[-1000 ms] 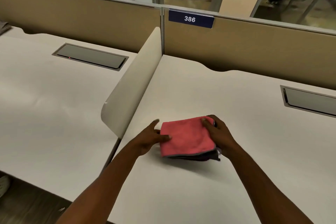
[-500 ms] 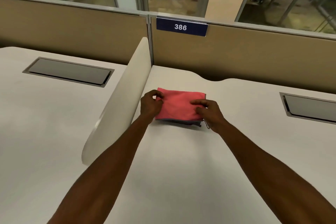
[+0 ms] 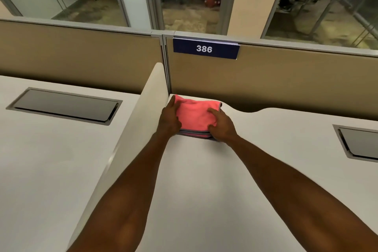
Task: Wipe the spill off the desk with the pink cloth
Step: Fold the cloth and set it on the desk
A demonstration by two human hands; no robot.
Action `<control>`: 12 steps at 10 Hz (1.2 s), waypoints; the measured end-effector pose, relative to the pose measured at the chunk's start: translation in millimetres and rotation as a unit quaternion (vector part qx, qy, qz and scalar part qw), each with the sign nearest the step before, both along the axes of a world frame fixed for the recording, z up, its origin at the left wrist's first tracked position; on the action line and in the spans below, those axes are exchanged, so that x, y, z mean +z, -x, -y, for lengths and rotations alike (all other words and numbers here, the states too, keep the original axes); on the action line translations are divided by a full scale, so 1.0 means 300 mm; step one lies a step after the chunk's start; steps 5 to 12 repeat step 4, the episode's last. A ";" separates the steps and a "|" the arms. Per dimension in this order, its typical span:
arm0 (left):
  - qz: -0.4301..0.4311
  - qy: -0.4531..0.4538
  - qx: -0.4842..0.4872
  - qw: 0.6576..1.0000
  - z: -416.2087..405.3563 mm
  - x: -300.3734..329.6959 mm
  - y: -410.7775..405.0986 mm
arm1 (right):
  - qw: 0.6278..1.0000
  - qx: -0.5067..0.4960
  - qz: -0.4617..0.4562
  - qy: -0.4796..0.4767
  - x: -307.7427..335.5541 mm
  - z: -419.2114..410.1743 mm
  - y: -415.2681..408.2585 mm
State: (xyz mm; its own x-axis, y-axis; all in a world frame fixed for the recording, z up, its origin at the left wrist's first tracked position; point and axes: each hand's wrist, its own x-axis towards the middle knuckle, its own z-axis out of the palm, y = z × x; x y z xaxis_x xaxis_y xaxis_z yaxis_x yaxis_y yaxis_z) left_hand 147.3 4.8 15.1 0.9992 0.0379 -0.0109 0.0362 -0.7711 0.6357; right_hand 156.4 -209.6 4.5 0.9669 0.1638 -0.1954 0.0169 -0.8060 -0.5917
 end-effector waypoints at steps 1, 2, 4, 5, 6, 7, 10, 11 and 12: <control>0.027 -0.121 -0.030 0.992 0.001 -0.073 -0.022 | 0.981 0.036 0.069 0.176 -0.072 -0.007 -0.002; 0.032 -0.172 -0.093 0.980 0.013 -0.127 -0.009 | 0.975 0.093 0.100 0.177 -0.115 -0.008 0.032; -0.043 -0.263 -0.098 0.959 0.050 -0.178 0.038 | 0.963 0.154 0.065 0.213 -0.174 -0.008 0.097; -0.043 -0.263 -0.098 0.959 0.050 -0.178 0.038 | 0.963 0.154 0.065 0.213 -0.174 -0.008 0.097; -0.043 -0.263 -0.098 0.959 0.050 -0.178 0.038 | 0.963 0.154 0.065 0.213 -0.174 -0.008 0.097; -0.043 -0.263 -0.098 0.959 0.050 -0.178 0.038 | 0.963 0.154 0.065 0.213 -0.174 -0.008 0.097; -0.043 -0.263 -0.098 0.959 0.050 -0.178 0.038 | 0.963 0.154 0.065 0.213 -0.174 -0.008 0.097; -0.043 -0.263 -0.098 0.959 0.050 -0.178 0.038 | 0.963 0.154 0.065 0.213 -0.174 -0.008 0.097; -0.043 -0.263 -0.098 0.959 0.050 -0.178 0.038 | 0.963 0.154 0.065 0.213 -0.174 -0.008 0.097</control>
